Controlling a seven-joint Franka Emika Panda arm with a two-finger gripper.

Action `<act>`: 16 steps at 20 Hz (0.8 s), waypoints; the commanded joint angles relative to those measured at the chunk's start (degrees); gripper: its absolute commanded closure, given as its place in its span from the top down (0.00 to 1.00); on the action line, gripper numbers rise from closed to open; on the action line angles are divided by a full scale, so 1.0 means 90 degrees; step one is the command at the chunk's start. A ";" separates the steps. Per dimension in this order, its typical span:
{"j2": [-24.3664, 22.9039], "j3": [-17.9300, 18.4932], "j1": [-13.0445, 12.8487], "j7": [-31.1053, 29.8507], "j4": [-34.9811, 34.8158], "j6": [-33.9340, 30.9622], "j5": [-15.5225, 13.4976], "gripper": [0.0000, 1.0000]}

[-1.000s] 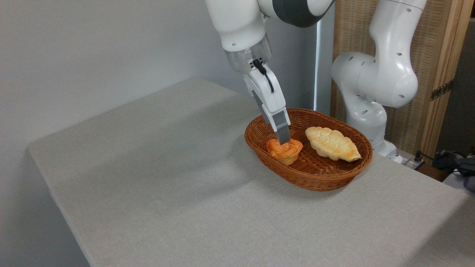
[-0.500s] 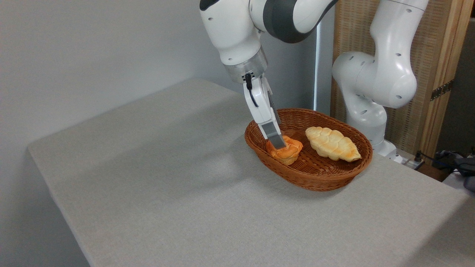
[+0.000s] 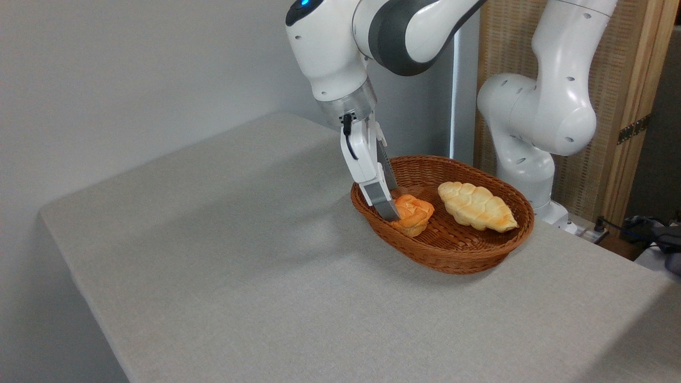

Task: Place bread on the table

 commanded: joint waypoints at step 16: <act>-0.0181 0.0028 -0.0047 0.0318 -0.0309 0.0113 0.0458 0.80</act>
